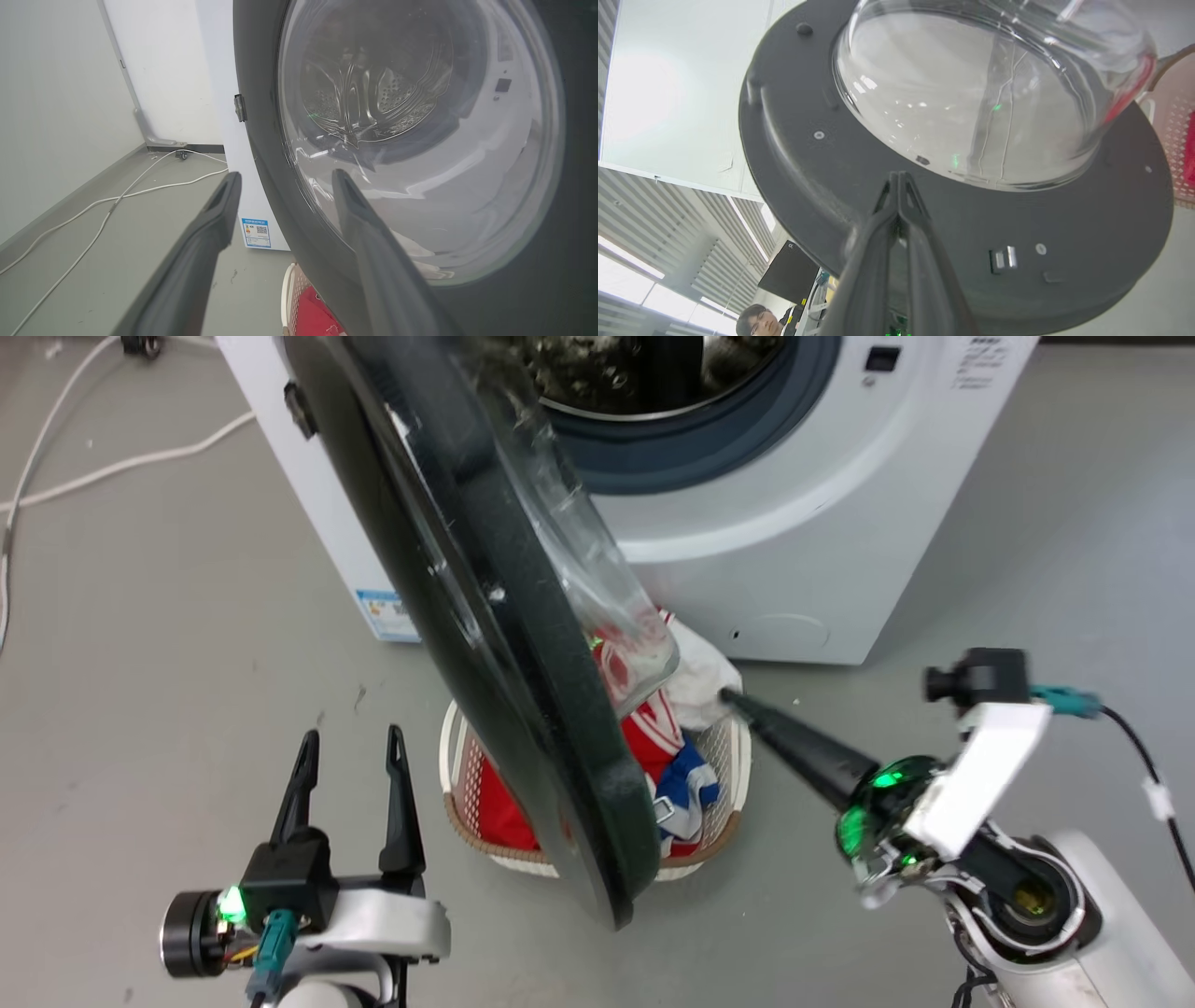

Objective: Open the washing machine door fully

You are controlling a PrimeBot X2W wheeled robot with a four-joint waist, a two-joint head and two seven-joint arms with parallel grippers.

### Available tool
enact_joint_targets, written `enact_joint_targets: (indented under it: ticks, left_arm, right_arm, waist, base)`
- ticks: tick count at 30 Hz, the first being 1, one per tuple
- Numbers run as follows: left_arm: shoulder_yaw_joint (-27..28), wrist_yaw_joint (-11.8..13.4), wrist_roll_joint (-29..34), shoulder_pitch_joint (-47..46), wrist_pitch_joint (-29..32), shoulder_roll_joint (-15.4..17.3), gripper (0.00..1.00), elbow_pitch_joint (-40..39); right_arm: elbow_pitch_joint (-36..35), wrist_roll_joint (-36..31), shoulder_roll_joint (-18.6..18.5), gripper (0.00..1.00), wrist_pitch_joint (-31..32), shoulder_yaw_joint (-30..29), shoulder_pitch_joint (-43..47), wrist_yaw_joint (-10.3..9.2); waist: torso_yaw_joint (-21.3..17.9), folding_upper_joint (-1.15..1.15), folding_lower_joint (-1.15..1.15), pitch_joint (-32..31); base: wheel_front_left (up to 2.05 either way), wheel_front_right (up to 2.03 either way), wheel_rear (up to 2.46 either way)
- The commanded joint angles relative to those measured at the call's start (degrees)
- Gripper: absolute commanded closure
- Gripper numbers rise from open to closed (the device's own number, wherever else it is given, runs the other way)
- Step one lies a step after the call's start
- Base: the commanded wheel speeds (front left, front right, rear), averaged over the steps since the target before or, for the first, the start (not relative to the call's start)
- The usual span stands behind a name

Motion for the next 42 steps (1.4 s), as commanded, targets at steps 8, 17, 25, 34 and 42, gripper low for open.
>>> enact_joint_targets:
  ticks: [8,17,25,34,42]
  left_arm:
    - [1.0,-0.4,0.6,3.5,-0.2,-0.1,0.00,-0.1]
    - [1.6,-0.1,0.6,6.1,-0.2,-0.1,0.00,-0.4]
    - [1.4,-0.3,0.7,7.2,-0.2,-0.1,0.00,-0.5]
    - [1.2,-0.5,1.0,7.3,-0.2,-0.1,0.00,-0.8]
    - [0.5,-0.9,1.3,7.9,-0.2,-0.1,0.00,-1.0]
  right_arm:
    - [-6.3,-11.8,0.7,1.00,-16.9,-6.7,5.4,0.16]
    - [-5.6,-44.1,-4.8,1.00,-41.4,-2.9,9.1,0.16]
    - [-8.5,-75.2,2.8,1.00,-43.2,-13.7,14.2,0.09]
    - [-9.4,-87.6,9.7,0.47,-43.2,-22.2,22.7,0.09]
    - [-8.4,-90.1,10.3,0.00,-43.3,-23.8,27.0,0.09]
  waist:
    - [-2.7,0.00,0.01,-5.1]
    - [-4.4,0.00,0.01,-8.3]
    - [-4.5,0.00,0.01,-9.6]
    - [-3.4,0.00,0.01,-9.8]
    - [-2.7,0.00,0.01,-10.0]
  base:
    - [0.00,0.00,0.00]
    - [0.00,0.00,0.00]
    - [0.00,0.00,0.00]
    - [0.00,0.00,0.00]
    - [0.00,0.00,0.00]
